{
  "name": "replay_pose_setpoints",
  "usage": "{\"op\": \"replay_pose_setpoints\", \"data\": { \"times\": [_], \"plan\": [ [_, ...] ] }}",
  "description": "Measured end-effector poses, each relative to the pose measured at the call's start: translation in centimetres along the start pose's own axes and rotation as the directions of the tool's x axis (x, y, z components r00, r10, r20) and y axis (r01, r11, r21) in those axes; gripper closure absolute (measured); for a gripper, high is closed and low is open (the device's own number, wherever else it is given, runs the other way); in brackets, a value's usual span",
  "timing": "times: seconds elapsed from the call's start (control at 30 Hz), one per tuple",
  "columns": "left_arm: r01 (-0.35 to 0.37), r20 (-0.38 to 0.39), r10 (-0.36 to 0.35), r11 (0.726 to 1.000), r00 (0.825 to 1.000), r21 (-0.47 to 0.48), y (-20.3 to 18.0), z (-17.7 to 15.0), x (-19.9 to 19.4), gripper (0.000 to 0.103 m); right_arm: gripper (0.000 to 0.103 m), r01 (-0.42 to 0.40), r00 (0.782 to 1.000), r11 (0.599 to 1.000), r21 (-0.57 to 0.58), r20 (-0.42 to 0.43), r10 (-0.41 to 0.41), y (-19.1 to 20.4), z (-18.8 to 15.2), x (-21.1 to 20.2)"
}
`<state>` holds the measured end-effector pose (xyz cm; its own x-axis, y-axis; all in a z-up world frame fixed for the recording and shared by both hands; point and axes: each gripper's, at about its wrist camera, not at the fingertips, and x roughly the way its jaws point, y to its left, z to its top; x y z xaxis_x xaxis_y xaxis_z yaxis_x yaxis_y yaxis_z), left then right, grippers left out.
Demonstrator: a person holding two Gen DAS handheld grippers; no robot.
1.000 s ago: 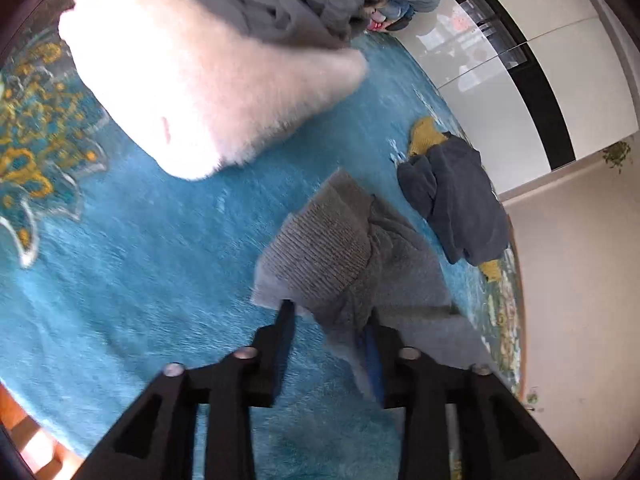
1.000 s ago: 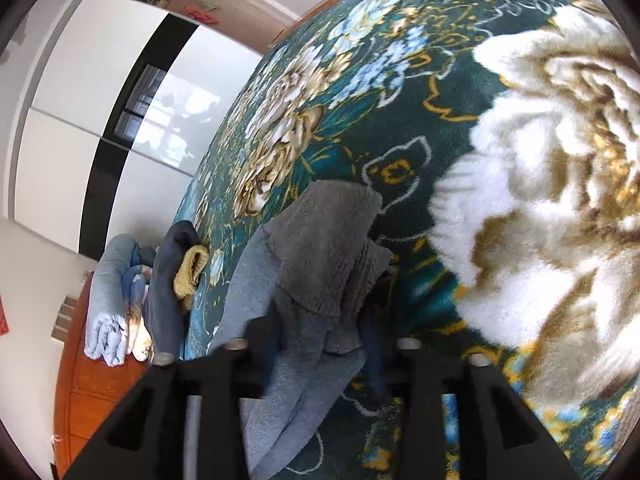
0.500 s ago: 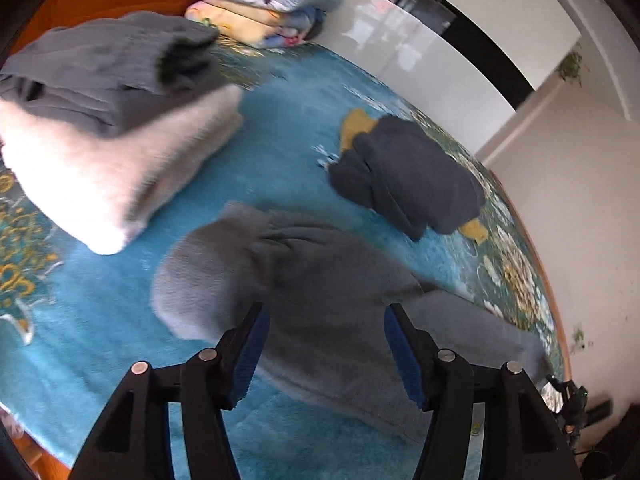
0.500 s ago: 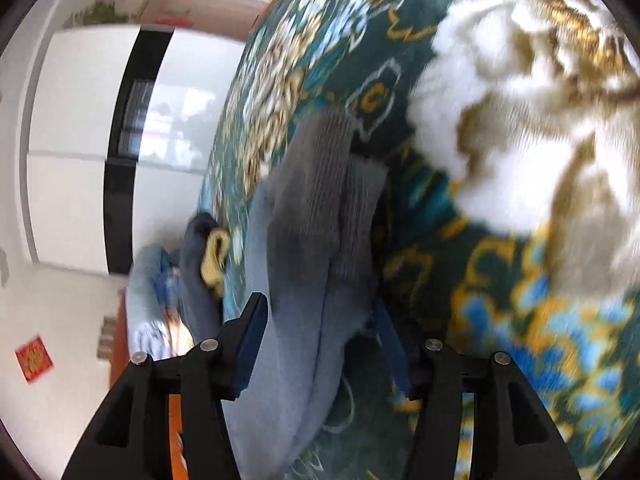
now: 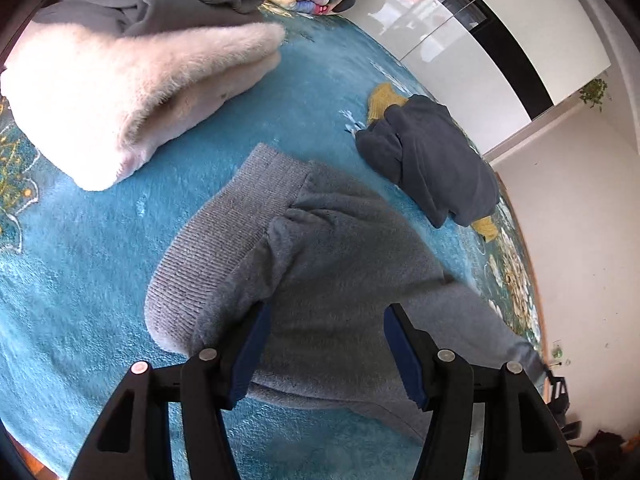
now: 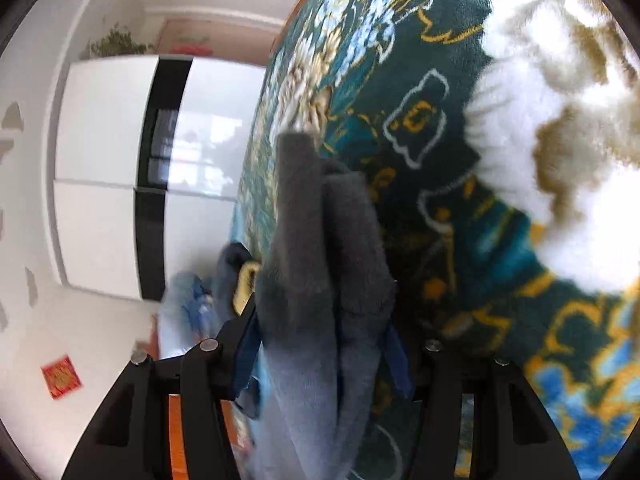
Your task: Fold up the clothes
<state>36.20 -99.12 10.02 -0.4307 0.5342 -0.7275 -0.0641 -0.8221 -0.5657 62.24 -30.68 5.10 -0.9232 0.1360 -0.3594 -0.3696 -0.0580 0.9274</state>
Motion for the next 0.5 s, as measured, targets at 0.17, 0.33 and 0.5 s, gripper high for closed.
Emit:
{"op": "replay_pose_setpoints", "data": {
  "times": [0.17, 0.33, 0.5],
  "plan": [
    [-0.02, -0.007, 0.02, 1.0, 1.0, 0.02, -0.4, 0.1, 0.4, 0.039, 0.045, -0.1, 0.993, 0.993, -0.064, 0.051, 0.103, 1.0, -0.4, -1.5],
    [-0.041, -0.008, 0.041, 0.998, 0.999, 0.037, -0.7, 0.0, 0.5, 0.039, 0.044, 0.007, 0.997, 0.996, -0.085, 0.075, 0.0, 0.6, 0.4, -3.0],
    [-0.039, -0.011, 0.039, 0.999, 0.999, 0.029, -0.7, 0.1, 0.4, 0.039, 0.044, 0.037, 0.998, 0.999, -0.034, 0.051, -0.035, -0.4, 1.3, -2.1]
  ]
}}
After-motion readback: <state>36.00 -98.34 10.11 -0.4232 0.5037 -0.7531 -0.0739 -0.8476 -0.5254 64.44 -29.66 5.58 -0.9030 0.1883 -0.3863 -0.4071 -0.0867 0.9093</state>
